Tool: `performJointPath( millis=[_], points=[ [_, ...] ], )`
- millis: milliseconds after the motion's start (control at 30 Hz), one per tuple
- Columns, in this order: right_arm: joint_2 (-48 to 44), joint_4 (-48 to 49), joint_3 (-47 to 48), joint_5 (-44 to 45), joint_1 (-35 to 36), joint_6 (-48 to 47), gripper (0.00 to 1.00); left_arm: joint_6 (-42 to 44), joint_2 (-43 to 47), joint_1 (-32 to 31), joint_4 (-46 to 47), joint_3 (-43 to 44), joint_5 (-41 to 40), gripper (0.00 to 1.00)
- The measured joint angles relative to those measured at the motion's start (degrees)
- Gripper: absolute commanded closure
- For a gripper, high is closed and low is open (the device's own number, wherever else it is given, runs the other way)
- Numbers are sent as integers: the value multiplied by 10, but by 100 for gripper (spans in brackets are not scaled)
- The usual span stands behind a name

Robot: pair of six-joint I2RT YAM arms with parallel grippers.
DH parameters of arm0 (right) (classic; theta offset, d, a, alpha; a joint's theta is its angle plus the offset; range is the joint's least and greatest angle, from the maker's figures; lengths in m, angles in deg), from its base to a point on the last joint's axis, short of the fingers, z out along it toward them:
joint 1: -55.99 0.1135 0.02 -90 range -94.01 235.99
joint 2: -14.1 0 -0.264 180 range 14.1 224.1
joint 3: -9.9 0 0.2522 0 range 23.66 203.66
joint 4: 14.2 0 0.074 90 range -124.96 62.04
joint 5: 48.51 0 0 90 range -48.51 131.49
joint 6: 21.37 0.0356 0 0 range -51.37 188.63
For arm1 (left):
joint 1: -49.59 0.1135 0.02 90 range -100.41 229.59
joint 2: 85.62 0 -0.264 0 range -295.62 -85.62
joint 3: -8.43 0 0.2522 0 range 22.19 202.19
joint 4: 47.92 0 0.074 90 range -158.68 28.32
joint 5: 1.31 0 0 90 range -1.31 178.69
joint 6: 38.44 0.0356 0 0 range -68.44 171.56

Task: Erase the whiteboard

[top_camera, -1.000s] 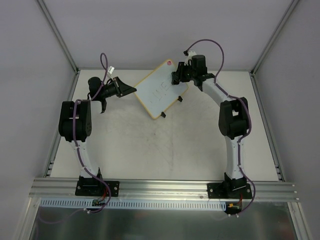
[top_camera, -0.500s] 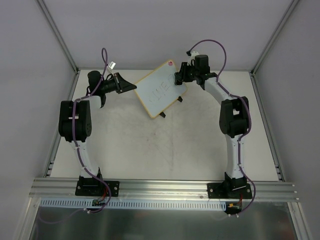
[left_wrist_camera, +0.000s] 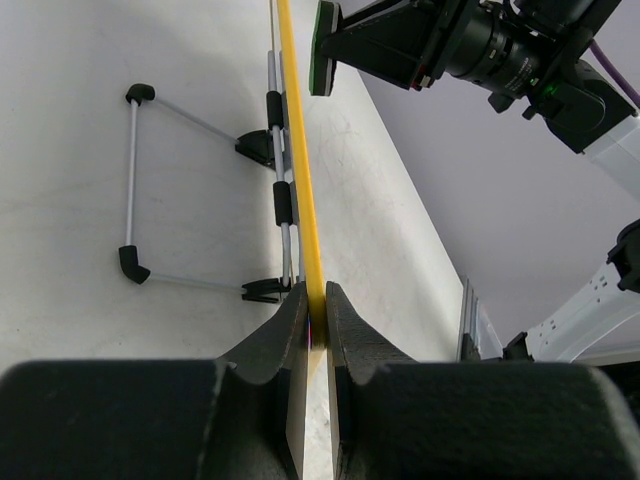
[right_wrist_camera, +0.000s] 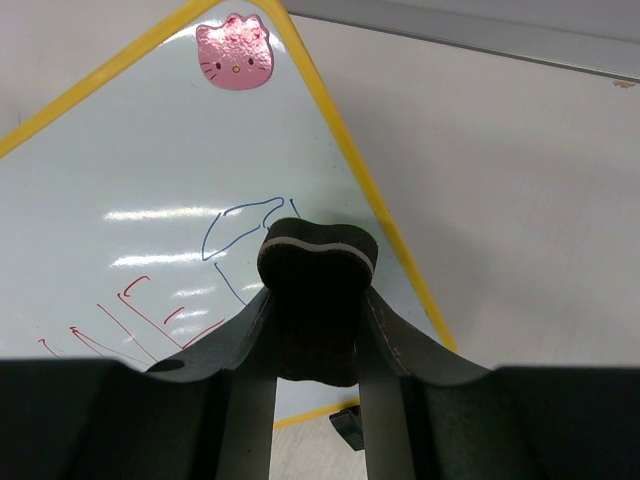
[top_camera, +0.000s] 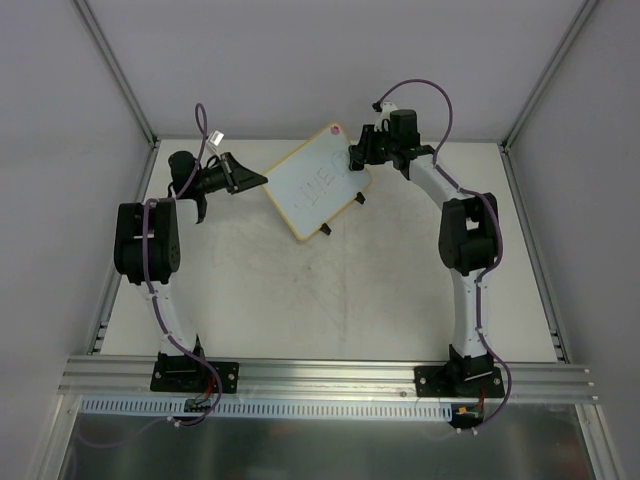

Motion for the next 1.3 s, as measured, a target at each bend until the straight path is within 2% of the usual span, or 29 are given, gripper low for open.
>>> performJointPath(
  millis=[200,433,867,1300],
  points=[
    [1,-4,5,-6,1,-3,100,-21,0,4,42,-24,3,100],
    [24,-19,61,-17,1,-15,100,-30,0,4,62,-32,7,100],
    [73,-36,83,-21,7,-24,100,-30,0,8,61,-32,16,100],
    [75,-47,90,-18,24,-33,100,-11,-12,26,2,7,47,100]
  ],
)
